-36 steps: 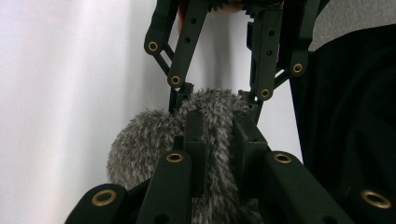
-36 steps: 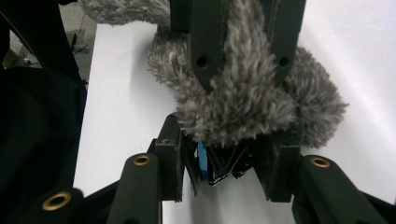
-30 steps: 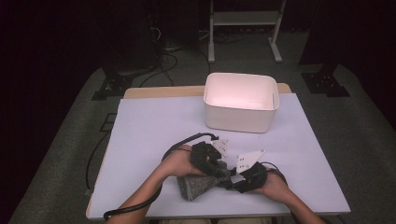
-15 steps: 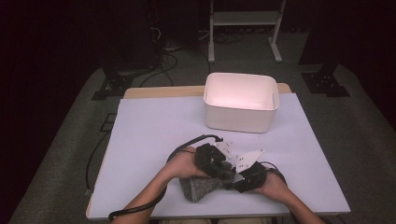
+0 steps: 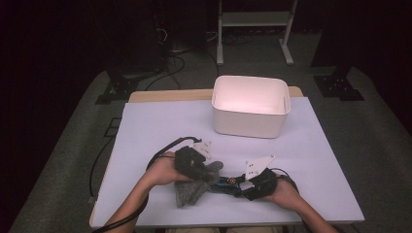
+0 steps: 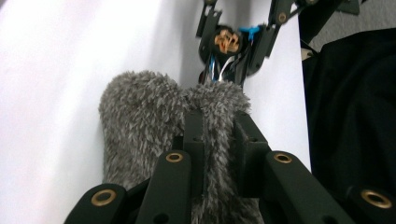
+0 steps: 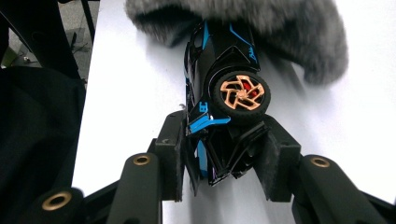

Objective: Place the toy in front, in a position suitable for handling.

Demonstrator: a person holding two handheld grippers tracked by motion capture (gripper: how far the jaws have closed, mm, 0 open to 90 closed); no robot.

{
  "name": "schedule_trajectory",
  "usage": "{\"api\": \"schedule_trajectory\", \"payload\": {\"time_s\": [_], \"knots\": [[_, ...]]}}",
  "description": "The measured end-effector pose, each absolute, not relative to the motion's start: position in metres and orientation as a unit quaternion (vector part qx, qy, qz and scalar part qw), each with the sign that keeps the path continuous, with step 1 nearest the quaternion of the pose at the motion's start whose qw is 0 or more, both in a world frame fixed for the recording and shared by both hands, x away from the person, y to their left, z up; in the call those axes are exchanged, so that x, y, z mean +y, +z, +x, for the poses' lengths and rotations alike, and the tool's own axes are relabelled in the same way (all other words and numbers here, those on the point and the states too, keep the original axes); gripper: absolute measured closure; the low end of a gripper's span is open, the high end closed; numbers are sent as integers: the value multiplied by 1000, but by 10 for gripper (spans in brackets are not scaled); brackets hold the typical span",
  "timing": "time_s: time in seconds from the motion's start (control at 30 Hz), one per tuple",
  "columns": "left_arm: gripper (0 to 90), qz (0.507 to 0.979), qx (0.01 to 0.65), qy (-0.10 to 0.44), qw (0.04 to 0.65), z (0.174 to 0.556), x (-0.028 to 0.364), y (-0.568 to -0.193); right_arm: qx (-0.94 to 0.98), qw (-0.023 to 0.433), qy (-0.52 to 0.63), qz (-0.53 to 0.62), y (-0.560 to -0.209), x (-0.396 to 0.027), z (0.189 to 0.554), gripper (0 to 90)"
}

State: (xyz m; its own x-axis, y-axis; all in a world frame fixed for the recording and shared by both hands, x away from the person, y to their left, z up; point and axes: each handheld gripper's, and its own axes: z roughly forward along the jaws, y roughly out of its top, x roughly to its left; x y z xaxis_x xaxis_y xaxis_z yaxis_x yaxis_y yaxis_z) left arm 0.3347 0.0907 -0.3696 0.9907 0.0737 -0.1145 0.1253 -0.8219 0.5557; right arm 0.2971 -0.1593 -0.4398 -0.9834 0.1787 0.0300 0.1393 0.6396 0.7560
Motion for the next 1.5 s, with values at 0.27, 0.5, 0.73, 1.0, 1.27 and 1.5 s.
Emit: {"api": "schedule_trajectory", "payload": {"time_s": [0.27, 0.5, 0.73, 1.0, 1.27, 1.5], "knots": [[774, 951, 75, -38, 299, 335, 113, -369, 903, 17, 419, 92, -440, -160, 299, 568], [775, 950, 73, -50, 300, 337, 109, -372, 910, 6, 403, 98, -439, -151, 305, 464], [774, 947, 78, -58, 307, 339, 110, -372, 915, -11, 396, 75, -440, -131, 311, 553], [775, 944, 86, -56, 314, 348, 110, -371, 915, -19, 400, 48, -438, -134, 329, 560], [774, 950, 96, -42, 296, 369, 95, -367, 919, -4, 392, 42, -429, -138, 356, 559], [774, 948, 95, -68, 297, 369, 93, -373, 910, -8, 406, 76, -437, -144, 349, 485]]}}
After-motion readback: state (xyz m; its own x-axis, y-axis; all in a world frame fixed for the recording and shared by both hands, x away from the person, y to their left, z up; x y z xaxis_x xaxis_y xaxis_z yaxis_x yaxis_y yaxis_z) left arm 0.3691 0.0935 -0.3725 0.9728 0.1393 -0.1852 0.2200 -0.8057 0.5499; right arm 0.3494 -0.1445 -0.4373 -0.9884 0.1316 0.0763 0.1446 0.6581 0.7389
